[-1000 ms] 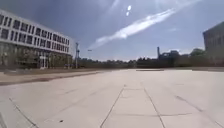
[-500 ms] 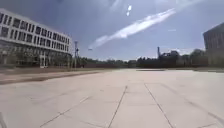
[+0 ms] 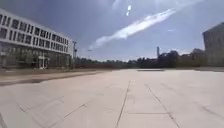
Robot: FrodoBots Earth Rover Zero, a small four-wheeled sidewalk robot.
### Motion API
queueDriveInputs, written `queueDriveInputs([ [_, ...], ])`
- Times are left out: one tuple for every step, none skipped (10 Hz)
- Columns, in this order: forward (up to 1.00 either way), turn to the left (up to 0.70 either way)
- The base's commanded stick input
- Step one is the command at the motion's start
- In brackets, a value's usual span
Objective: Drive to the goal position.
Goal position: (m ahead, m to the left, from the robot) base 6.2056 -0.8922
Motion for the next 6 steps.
queueDriveInputs([
  [0.70, -0.01],
  [0.70, -0.01],
  [0.70, -0.01],
  [0.70, -0.01],
  [0.70, -0.01],
  [0.70, -0.01],
])
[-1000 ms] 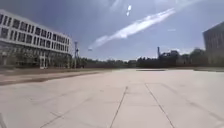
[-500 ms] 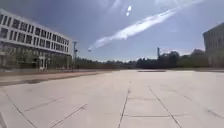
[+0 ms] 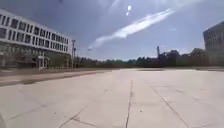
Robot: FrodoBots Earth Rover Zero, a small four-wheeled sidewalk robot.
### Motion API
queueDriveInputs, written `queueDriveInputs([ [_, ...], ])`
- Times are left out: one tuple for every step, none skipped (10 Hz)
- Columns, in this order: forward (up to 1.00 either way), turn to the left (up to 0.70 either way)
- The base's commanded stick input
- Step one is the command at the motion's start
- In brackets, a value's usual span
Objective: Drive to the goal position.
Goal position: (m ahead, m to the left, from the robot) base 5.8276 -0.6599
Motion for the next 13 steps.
queueDriveInputs([
  [0.70, -0.01],
  [0.70, -0.01],
  [0.70, -0.01],
  [0.70, -0.01],
  [0.70, -0.01],
  [0.70, -0.01],
  [0.70, -0.01],
  [0.70, -0.28],
  [0.70, -0.35],
  [0.70, -0.26],
  [0.70, -0.05],
  [0.70, -0.01],
  [0.70, -0.01],
])
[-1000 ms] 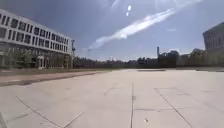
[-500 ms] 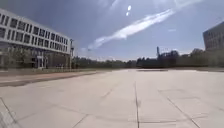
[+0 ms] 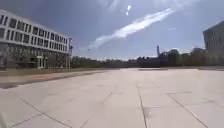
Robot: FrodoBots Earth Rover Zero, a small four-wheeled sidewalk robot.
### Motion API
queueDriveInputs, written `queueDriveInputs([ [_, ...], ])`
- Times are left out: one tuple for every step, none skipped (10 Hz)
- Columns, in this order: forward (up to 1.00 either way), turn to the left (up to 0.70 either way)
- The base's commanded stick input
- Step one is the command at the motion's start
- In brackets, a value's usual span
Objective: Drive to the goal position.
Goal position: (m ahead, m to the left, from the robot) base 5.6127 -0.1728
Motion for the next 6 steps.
queueDriveInputs([
  [0.70, -0.01],
  [0.70, -0.01],
  [0.70, -0.01],
  [0.70, -0.18],
  [0.70, -0.30],
  [0.70, -0.24],
])
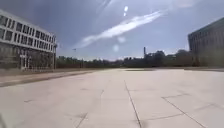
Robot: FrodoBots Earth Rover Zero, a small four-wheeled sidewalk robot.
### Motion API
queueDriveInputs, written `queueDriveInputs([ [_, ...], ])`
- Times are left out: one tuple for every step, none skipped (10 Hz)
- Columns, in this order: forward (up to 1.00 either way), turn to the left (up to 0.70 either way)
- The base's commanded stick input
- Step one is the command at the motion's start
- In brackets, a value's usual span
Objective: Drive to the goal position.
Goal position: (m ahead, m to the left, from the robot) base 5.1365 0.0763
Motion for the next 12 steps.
queueDriveInputs([
  [0.70, -0.01],
  [0.70, -0.01],
  [0.70, -0.01],
  [0.70, -0.01],
  [0.70, -0.01],
  [0.70, -0.01],
  [0.70, -0.01],
  [0.70, -0.01],
  [0.70, -0.01],
  [0.70, -0.01],
  [0.70, -0.01],
  [0.70, -0.01],
])
